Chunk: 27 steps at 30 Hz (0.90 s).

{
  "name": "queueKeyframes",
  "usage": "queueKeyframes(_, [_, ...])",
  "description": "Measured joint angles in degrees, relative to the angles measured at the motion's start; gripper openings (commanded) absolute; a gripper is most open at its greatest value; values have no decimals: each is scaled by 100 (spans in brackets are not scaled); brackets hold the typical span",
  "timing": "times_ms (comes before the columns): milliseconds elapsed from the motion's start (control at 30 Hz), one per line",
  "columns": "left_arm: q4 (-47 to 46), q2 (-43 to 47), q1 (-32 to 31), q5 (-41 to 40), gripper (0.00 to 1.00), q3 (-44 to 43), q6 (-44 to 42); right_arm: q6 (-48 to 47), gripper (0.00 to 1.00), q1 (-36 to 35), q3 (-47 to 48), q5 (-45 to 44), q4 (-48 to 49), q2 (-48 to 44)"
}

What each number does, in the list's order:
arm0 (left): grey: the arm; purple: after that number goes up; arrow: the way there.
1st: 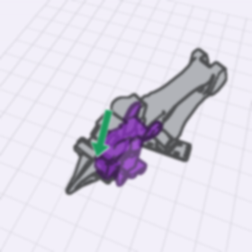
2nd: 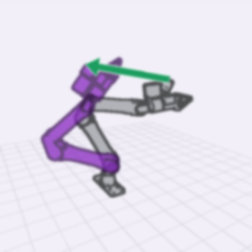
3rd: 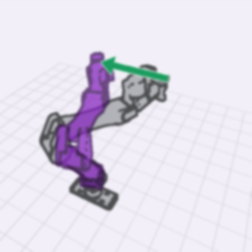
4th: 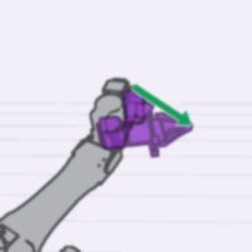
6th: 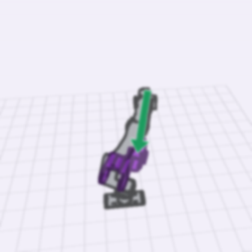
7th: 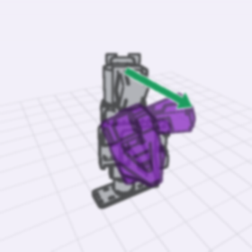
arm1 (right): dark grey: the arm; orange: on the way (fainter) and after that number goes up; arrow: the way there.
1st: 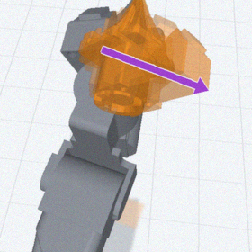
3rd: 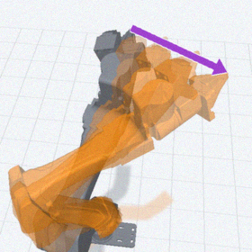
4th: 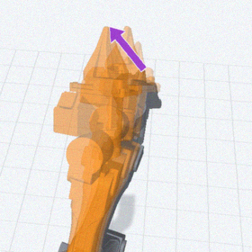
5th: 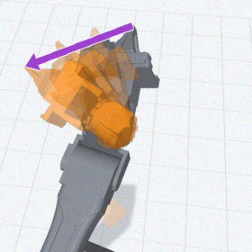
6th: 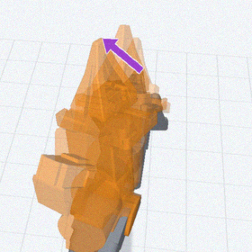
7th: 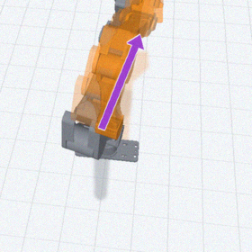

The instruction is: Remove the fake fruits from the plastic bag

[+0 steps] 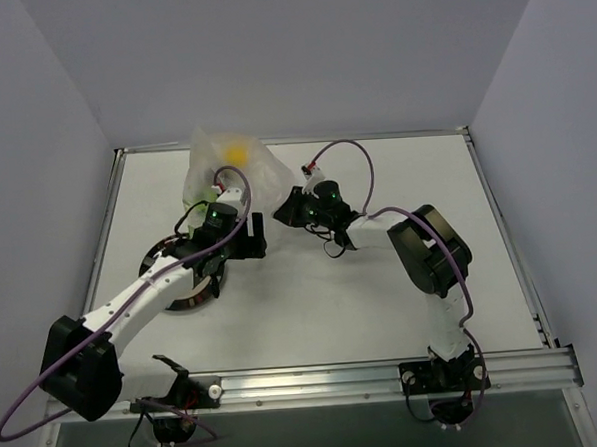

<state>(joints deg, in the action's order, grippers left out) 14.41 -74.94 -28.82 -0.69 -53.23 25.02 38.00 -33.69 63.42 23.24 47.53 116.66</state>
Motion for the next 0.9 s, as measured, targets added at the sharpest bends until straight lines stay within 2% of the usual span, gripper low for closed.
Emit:
queueKeyframes(67, [-107, 278, -153, 157, 92, 264, 92, -50, 0, 0, 0, -33, -31, -48])
queueKeyframes(167, [-214, 297, -234, 236, 95, 356, 149, -76, 0, 0, -13, -74, -68, -118])
queueKeyframes(267, [-396, -127, -286, 188, 93, 310, 146, -79, 0, 0, -57, -98, -109, -199])
queueKeyframes(367, [-428, -761, -339, -125, 72, 149, 111, -81, 0, 0, -179, -98, -125, -310])
queueKeyframes(433, [-422, -1119, -358, -391, 30, 24, 83, -87, 0, 0, -302, -98, -146, -417])
queueKeyframes(467, [-407, -1250, -358, -525, 14, -50, 70, -94, 0, 0, -356, -98, -155, -472])
queueKeyframes(500, [-382, -1340, -356, -658, 3, -125, 28, -101, 0, 0, -404, -98, -155, -522])
queueKeyframes(600, [-236, -1298, -356, -1038, 2, -374, -57, -170, 0, 0, -551, -103, -197, -695])
queueKeyframes(733, [46, -588, -334, -1399, 2, -748, -109, -378, 0, -22, -612, -229, -538, -979])
queueKeyframes(900, [708, 227, -251, -1873, 2, -2114, -356, -837, 0, -326, -570, -710, -1445, -1657])
